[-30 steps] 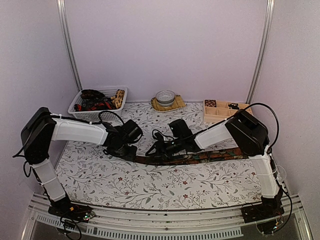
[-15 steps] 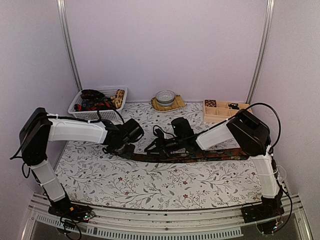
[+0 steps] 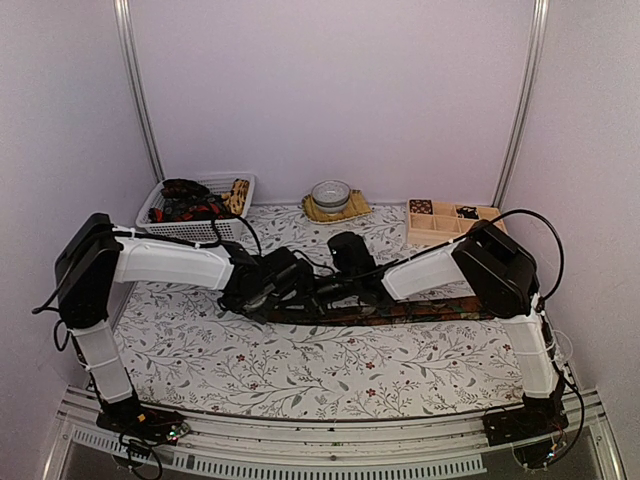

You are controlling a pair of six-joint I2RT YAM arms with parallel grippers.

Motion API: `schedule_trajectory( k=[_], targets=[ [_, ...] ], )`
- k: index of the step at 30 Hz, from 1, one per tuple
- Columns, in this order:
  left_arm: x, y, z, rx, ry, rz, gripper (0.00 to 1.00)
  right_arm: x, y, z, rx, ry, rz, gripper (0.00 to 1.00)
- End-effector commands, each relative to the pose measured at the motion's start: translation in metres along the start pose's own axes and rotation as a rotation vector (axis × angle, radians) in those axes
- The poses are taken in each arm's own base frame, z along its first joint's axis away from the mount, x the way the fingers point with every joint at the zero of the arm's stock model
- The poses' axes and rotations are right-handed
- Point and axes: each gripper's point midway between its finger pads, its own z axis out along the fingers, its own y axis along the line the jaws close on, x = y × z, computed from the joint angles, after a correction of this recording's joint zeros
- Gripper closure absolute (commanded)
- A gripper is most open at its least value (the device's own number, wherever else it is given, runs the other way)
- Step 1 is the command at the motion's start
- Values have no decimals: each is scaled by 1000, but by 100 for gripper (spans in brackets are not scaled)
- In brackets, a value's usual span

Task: Roll the ties
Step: Roll the tie at the center of the board.

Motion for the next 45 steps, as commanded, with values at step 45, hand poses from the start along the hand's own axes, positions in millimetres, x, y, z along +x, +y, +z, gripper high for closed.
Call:
schedule_trajectory(
  k=[45],
  targets=[
    [-32, -47, -17, 137, -84, -42, 100, -28, -95, 60, 138, -1, 118, 95]
  ],
)
